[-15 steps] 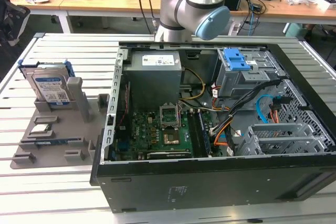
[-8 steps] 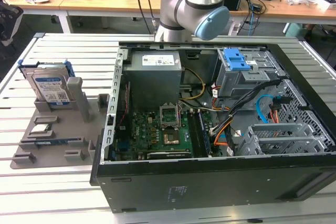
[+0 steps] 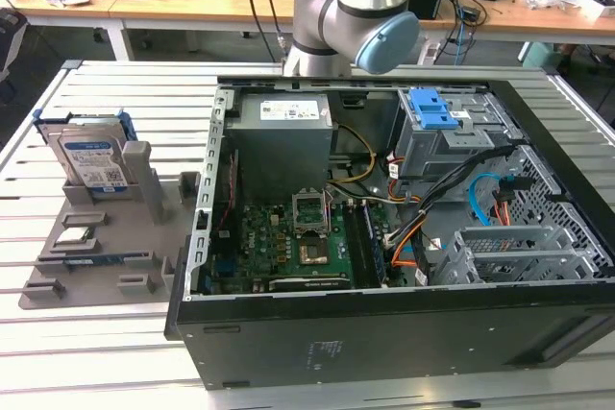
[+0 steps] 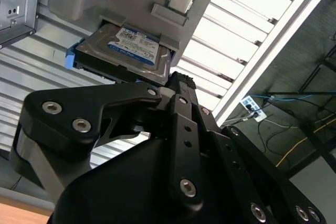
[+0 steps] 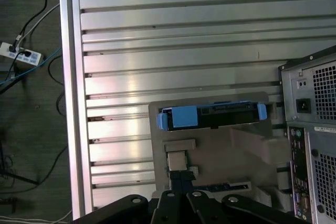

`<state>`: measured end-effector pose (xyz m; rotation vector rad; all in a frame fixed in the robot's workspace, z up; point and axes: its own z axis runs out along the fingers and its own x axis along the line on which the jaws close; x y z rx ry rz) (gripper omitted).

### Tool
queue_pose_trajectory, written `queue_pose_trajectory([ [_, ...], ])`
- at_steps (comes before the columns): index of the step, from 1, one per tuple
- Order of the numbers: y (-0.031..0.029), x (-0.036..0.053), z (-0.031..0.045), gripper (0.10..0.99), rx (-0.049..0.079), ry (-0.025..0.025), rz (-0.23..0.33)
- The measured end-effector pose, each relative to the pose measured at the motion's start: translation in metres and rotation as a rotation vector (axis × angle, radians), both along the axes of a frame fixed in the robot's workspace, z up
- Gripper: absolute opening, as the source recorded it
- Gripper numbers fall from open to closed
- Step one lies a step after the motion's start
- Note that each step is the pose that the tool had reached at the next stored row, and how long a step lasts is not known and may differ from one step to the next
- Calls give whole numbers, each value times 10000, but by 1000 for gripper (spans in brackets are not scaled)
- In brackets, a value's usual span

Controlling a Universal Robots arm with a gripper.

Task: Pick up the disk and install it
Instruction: 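Reach for the disk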

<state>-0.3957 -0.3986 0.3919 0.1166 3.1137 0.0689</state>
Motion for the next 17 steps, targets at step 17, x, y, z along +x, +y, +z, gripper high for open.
queue_pose_trajectory([
  [17, 0, -138, 0, 106, 0, 0, 0],
])
